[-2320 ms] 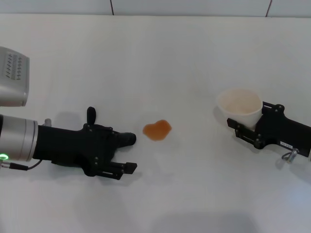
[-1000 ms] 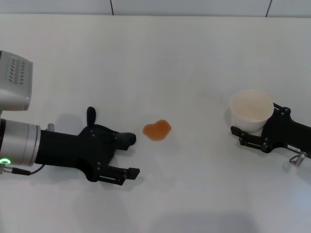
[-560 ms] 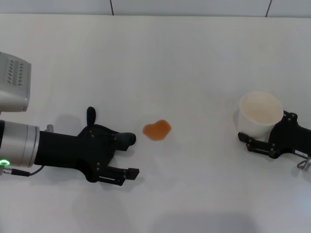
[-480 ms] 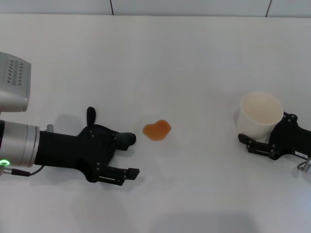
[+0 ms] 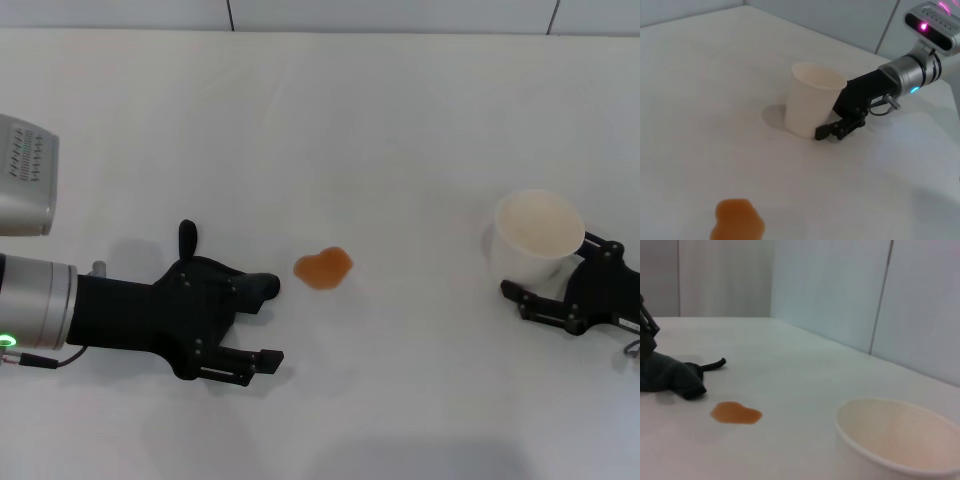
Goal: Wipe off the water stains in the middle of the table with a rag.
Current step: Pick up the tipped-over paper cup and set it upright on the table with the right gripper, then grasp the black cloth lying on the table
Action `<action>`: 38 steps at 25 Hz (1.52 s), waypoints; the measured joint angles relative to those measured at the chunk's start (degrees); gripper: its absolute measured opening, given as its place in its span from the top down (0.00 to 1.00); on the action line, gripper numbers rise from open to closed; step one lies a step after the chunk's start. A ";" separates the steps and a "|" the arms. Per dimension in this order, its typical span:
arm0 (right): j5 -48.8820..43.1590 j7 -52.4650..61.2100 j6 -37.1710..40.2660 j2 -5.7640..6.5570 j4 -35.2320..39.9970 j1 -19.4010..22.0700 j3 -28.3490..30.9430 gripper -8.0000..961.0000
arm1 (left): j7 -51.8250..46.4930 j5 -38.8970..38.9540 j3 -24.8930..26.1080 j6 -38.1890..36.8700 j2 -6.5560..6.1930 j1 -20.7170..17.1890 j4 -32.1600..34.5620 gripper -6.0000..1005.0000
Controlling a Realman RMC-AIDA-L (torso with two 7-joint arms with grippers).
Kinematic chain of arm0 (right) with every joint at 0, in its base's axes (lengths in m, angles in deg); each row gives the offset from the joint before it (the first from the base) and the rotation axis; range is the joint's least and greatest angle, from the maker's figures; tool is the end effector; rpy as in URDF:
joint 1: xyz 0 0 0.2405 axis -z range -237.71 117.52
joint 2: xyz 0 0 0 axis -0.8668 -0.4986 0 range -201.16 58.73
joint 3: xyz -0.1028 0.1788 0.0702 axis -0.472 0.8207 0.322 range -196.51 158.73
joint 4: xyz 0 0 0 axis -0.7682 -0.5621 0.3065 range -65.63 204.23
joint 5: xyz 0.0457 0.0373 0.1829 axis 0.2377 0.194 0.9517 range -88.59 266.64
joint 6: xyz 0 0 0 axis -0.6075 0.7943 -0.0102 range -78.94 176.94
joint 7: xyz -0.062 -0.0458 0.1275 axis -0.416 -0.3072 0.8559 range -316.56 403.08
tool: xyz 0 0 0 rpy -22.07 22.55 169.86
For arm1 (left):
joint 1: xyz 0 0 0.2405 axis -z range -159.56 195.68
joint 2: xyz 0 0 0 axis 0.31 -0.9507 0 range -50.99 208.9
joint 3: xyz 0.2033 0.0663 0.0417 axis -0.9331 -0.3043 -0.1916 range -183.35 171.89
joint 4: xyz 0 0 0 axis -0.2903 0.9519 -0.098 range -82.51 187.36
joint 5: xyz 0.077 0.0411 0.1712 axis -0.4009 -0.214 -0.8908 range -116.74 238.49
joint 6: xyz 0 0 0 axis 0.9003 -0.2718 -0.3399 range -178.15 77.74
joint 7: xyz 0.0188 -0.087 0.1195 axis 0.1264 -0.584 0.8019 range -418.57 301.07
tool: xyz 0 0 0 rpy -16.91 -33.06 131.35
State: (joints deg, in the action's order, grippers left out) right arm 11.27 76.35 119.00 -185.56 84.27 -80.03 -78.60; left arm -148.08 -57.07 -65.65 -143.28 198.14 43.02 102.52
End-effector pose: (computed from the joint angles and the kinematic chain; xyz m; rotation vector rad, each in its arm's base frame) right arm 0.3028 0.2674 -0.0086 -2.3904 0.3189 0.4787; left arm -0.2164 0.2655 -0.0065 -3.0457 -0.5991 -0.3549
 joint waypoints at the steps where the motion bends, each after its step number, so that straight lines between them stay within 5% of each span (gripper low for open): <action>1: 0.00 0.48 0.08 0.03 0.53 0.38 -0.01 0.15 | -0.01 0.00 0.00 0.00 0.00 0.00 0.00 0.19; 19: 0.24 4.17 5.07 1.77 4.00 4.99 0.20 0.15 | 0.02 0.00 0.40 0.00 0.00 -0.02 0.11 0.19; 31: -7.80 18.39 5.32 0.84 25.06 14.73 0.21 0.15 | -0.48 0.53 0.42 -0.05 -0.18 -0.17 0.45 0.19; 38: -17.38 32.40 11.13 0.64 37.13 15.42 1.04 0.15 | -0.63 0.60 0.42 -0.09 -0.23 -1.00 0.52 0.19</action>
State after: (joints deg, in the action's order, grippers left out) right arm -6.11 108.75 130.14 -184.92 121.40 -64.62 -77.55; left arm -148.71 -56.47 -65.23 -143.37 197.91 42.02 103.04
